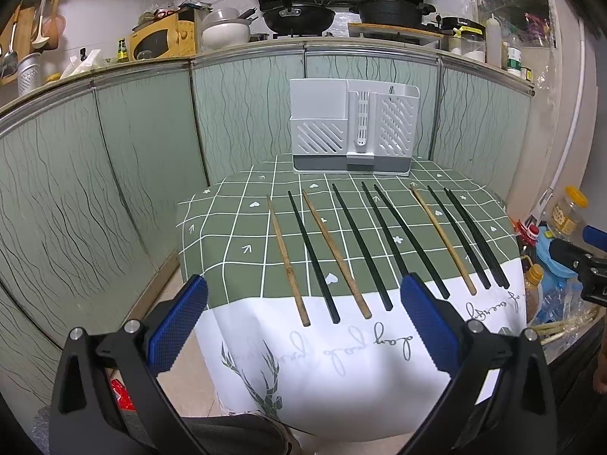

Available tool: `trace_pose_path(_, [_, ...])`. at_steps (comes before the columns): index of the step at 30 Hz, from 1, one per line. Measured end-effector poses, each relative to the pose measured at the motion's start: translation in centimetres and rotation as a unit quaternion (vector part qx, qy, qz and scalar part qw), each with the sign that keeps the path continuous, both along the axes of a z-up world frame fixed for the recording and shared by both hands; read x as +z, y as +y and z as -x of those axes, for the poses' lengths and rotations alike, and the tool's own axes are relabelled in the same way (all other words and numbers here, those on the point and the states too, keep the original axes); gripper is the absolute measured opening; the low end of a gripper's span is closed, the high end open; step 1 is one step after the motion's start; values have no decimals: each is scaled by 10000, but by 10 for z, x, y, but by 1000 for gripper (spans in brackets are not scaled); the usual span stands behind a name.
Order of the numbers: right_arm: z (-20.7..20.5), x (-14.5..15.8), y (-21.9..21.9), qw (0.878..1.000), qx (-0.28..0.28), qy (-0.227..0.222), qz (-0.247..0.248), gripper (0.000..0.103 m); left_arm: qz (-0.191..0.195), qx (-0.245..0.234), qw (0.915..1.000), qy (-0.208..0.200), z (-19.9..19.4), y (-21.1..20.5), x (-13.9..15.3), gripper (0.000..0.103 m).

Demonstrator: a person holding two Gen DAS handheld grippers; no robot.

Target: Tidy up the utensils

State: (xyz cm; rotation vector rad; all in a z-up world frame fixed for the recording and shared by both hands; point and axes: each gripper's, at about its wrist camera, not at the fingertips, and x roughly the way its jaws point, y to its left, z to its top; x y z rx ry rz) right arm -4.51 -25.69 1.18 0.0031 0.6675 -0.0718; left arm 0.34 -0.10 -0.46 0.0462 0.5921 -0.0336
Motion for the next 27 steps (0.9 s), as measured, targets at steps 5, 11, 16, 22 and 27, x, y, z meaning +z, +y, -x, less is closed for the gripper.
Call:
trace_pose_path(5, [0,0,2,10000,31,19,-17,95,-1,8,10000,4,0,0,0,98])
trace_pose_path(11, [-1,-1,2,10000,17,50,-41,95,-2,-23,10000,11,0,0,0,98])
trace_pose_path(16, [-2,-1,1,10000,8,61,-16,95,14,-26,10000,20,0,-1,0,98])
trace_pose_path(22, [-2,-2,2,10000,2,80,-13,95,18,-29,10000,36,1,-2,-1,98])
trace_pose_path(27, [-2,-3,2,10000,-14,75,2,95,21,-33,10000,38,1,-1,-1,98])
